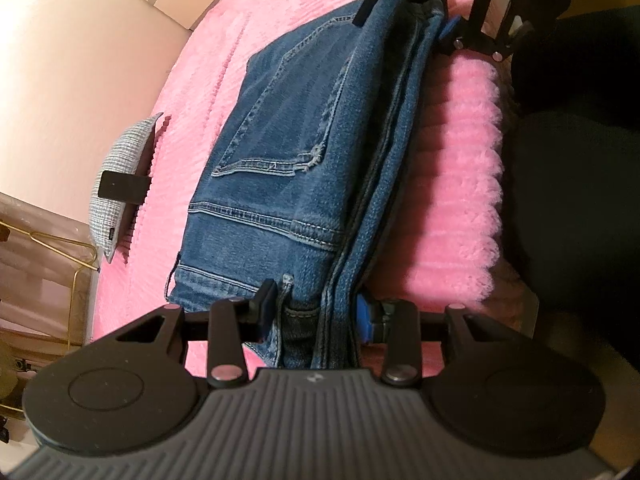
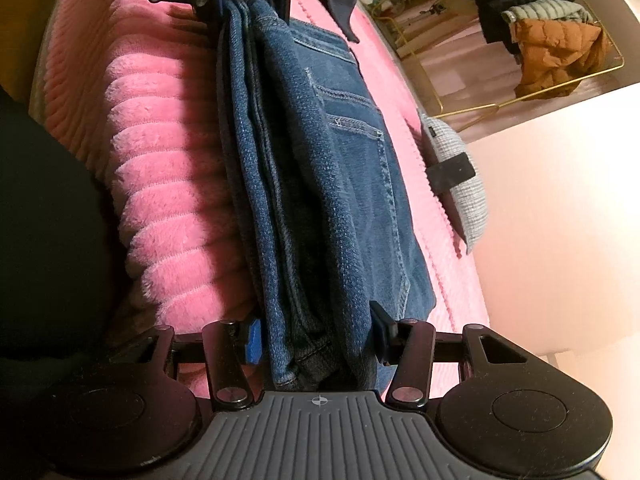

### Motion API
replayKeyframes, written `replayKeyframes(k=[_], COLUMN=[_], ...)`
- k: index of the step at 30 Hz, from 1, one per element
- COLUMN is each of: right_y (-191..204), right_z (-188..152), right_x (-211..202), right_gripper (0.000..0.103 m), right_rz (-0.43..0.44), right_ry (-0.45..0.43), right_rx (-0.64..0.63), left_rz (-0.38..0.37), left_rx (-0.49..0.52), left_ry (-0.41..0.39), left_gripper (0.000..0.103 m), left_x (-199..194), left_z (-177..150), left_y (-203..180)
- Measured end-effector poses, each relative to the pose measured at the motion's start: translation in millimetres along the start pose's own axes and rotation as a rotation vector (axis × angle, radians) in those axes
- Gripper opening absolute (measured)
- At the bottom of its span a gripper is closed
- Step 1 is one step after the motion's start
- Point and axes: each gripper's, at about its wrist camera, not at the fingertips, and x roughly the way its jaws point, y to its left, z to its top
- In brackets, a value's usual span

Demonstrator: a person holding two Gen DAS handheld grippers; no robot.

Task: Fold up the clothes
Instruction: 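Lift the folded jeans off the bedspread with both grippers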

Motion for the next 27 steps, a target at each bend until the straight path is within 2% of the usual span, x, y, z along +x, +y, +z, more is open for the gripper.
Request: replayKeyframes(k=[5,6,8,11,13,18,22,27], right_y=[-11,-13,-26,-57,-76,-146,-218,-284], right_z=[-8,-10,-16,-20,-13,13,29,35], right_x=[-2,-3,-4,-7,-8,-26,-54,-92], right_gripper=[0.048,0.045,0.042,0.038,0.037,0.035,0.035,0.034], right_rz=[0.057,0.078,0.15,0.251,0.316,0.414,0.48,0.566], right_ry=[-0.053,-0.068,-0.111,-0.162,-0.148,-0.078,-0.021,0.053], right_rx=[0.05,0.057,0.101,0.172,0.171,0.153,0.137,0.122], left_rz=[-0.03,-0.037,-0.061,-0.137,-0.181,-0.266,-0.334,-0.416], left_rx=[-0.012,-0.012,-0.007,-0.012,-0.018,-0.041,-0.06,-0.074], left_ry=[0.023,0.029,0.049,0.088,0.105,0.11,0.115,0.072], left_gripper=[0.034,0.034,0.032,0.031,0.031,0.03,0.028,0.028], left_x=[4,5,6,5,-1,-37,-66,-94], left_z=[1,2,4,12,20,51,76,110], left_y=[4,5,7,29,48,110,160,194])
